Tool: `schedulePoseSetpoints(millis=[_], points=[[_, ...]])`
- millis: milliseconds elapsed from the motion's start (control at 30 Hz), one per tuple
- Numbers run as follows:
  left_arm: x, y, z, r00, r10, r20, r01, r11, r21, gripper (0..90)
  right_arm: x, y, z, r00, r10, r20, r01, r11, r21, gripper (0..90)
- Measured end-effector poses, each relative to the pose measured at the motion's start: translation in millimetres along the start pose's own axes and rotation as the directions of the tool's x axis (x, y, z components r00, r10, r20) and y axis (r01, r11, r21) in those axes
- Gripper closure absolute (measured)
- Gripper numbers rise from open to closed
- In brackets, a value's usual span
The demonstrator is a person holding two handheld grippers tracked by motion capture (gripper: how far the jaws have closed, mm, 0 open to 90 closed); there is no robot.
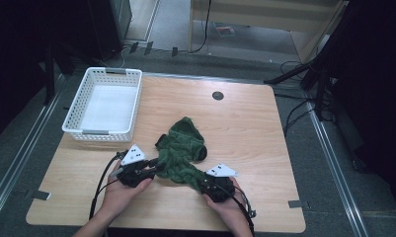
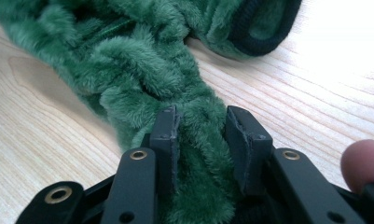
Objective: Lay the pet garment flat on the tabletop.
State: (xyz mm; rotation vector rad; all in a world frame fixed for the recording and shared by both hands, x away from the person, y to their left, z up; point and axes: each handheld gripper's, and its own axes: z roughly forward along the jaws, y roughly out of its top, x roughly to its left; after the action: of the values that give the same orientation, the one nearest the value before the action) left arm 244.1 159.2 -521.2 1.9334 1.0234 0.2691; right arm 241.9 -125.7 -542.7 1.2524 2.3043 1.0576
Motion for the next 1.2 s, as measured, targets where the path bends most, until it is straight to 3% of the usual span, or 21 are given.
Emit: schedulePoseSetpoints(millis=[100, 200, 233, 300, 367, 467, 533, 567, 600, 667, 700, 733, 767, 800, 833, 867, 967, 1033, 1100, 1133, 1200], points=[[5.4, -10.5, -8.8, 0.9998, -0.005, -0.020, 0.006, 0.9982, 0.060, 59.0, 0.0, 2.0, 0.1, 1.0000, -0.001, 0.004, 0.001, 1.000, 0.015, 65.3], [10.1, -14.3, -15.2, 0.9990, -0.020, -0.040, 0.022, 0.9982, 0.055, 55.2, -0.8, 3.1, -0.2, 1.0000, -0.008, 0.005, 0.008, 1.000, 0.021, 64.9], [16.1, -13.9, -22.8, 0.9956, -0.059, -0.073, 0.060, 0.9981, 0.016, 54.1, -1.7, 5.1, -1.7, 0.9998, -0.022, 0.000, 0.022, 1.000, 0.018, 62.6], [19.7, -10.8, -27.9, 0.9912, -0.100, -0.086, 0.096, 0.9943, -0.046, 52.9, -4.2, 12.0, -6.1, 0.9996, -0.026, -0.009, 0.026, 0.999, -0.020, 58.1], [21.7, -3.5, -31.8, 0.9855, -0.134, -0.104, 0.121, 0.9855, -0.118, 50.4, -9.3, 25.3, -11.8, 0.9994, 0.011, -0.033, -0.014, 0.997, -0.078, 55.0], [21.0, 9.0, -32.0, 0.9818, -0.162, -0.099, 0.142, 0.9727, -0.183, 46.8, -17.2, 47.3, -16.1, 0.9988, 0.045, -0.021, -0.048, 0.987, -0.152, 52.5], [19.0, 16.1, -23.2, 0.9843, -0.161, -0.072, 0.149, 0.9771, -0.152, 43.4, -22.6, 59.5, -11.0, 0.9975, 0.071, -0.004, -0.070, 0.984, -0.166, 48.8], [18.1, 17.5, -17.8, 0.9864, -0.154, -0.058, 0.146, 0.9819, -0.120, 41.6, -25.5, 64.9, -6.6, 0.9959, 0.091, -0.002, -0.090, 0.983, -0.162, 46.2], [15.7, 17.2, -7.9, 0.9896, -0.137, -0.045, 0.134, 0.9892, -0.059, 41.1, -27.7, 68.4, -2.3, 0.9946, 0.104, -0.005, -0.103, 0.982, -0.157, 43.8], [10.9, 12.4, 4.8, 0.9938, -0.107, -0.030, 0.107, 0.9940, 0.018, 43.3, -32.1, 75.3, 11.9, 0.9908, 0.135, -0.006, -0.135, 0.984, -0.120, 41.9], [10.9, 12.4, 4.8, 0.9938, -0.107, -0.030, 0.107, 0.9940, 0.018, 46.3, -32.1, 75.3, 11.9, 0.9908, 0.135, -0.006, -0.135, 0.984, -0.120, 41.9], [3.5, 2.8, 14.4, 0.9978, -0.064, -0.019, 0.066, 0.9946, 0.081, 49.9, -34.1, 76.3, 27.5, 0.9911, 0.132, 0.011, -0.131, 0.988, -0.076, 48.3], [1.3, -1.9, 16.3, 0.9984, -0.052, -0.022, 0.054, 0.9938, 0.098, 53.7, -33.6, 74.7, 32.3, 0.9920, 0.122, 0.032, -0.120, 0.991, -0.058, 56.5], [0.2, -6.3, 17.1, 0.9988, -0.044, -0.019, 0.046, 0.9931, 0.108, 58.7, -33.4, 72.1, 36.3, 0.9935, 0.103, 0.050, -0.101, 0.994, -0.045, 63.5], [0.2, -6.3, 17.1, 0.9988, -0.044, -0.019, 0.046, 0.9931, 0.108, 62.5, -33.4, 72.1, 36.3, 0.9935, 0.103, 0.050, -0.101, 0.994, -0.045, 63.5], [-1.1, -13.7, 16.3, 0.9989, -0.041, -0.023, 0.044, 0.9927, 0.112, 66.5, -33.4, 65.5, 38.1, 0.9960, 0.064, 0.062, -0.061, 0.997, -0.044, 75.1], [-3.6, -22.8, 11.8, 0.9997, -0.026, -0.001, 0.026, 0.9926, 0.119, 70.7, -35.7, 56.2, 33.4, 0.9972, 0.026, 0.070, -0.024, 0.999, -0.032, 81.5], [-6.3, -25.0, 7.2, 0.9997, 0.000, 0.026, -0.003, 0.9901, 0.140, 70.8, -38.5, 51.4, 27.4, 0.9978, 0.035, 0.056, -0.033, 0.999, -0.033, 81.7], [-7.8, -25.4, 0.7, 0.9956, 0.022, 0.091, -0.036, 0.9871, 0.156, 68.2, -42.7, 48.0, 16.8, 0.9968, 0.079, -0.006, -0.080, 0.996, -0.050, 79.4], [-7.6, -24.4, -2.6, 0.9924, 0.014, 0.122, -0.032, 0.9882, 0.149, 63.7, -44.2, 47.6, 9.2, 0.9963, 0.074, -0.043, -0.077, 0.994, -0.072, 75.1], [-4.6, -17.9, -6.4, 0.9904, -0.013, 0.138, -0.003, 0.9937, 0.112, 50.7, -45.8, 50.1, -0.6, 0.9963, 0.056, -0.066, -0.062, 0.993, -0.103, 65.0]])
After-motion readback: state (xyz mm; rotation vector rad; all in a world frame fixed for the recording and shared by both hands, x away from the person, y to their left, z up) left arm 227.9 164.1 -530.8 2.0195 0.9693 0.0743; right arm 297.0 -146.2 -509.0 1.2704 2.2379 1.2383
